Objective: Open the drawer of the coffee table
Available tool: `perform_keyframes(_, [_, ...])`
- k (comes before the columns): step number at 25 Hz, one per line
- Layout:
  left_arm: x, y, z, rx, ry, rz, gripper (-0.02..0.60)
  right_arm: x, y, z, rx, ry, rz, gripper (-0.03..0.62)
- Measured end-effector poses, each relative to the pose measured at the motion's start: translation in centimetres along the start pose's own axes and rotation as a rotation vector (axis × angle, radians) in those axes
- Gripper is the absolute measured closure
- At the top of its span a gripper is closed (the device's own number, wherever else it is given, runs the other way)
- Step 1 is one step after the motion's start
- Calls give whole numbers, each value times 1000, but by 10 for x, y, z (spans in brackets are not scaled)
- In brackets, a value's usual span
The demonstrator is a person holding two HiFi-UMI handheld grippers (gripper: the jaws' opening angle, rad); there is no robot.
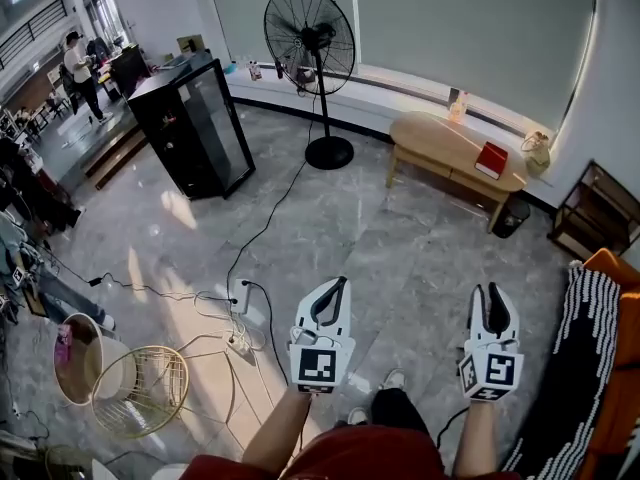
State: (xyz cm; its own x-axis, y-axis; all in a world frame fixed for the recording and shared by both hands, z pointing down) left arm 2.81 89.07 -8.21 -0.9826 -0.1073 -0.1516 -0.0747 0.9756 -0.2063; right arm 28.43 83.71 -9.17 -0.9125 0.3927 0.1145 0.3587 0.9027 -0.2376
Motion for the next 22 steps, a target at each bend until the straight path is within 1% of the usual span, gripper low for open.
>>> perform_keyframes(3, [0,1,0,4,-10,4,574,0,-3,-2,6,-9,-1,411])
perform_keyframes(4, [1,1,0,5,-12,7,574,1,-5,-3,7,-9,-2,391])
perform_keyframes(6, [4,0,-2,6,-11,17,574,1,-9,-4,8,0,-2,369])
perform_keyframes(10, [11,-9,-5,6,4,28,575,3,-21,-3,0,7,23,353])
perform_keyframes(16, [14,-46,-7,10,6,24,574,-7,-56,-8,-2,-7,27,342])
perform_keyframes(19, [15,-71,-6,8,-1,11,574,-16,-79,-10,5,-23,22,342])
perform_keyframes(22, [15,-103,-5,8,13,-21,574,-29,-108,-9,8,-41,15,342])
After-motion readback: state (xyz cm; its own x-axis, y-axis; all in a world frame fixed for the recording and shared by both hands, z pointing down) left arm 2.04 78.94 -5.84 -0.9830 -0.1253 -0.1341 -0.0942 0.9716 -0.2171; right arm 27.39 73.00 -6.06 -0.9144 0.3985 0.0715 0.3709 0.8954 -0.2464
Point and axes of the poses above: the fingertips, and each gripper's own axes: y backward along the fingers, x to its left, z out of its top, the point moved 1 cm from there along y, backward along the fingers, and after that the axes turned 14 degrees about x, right-handed, at the moved point
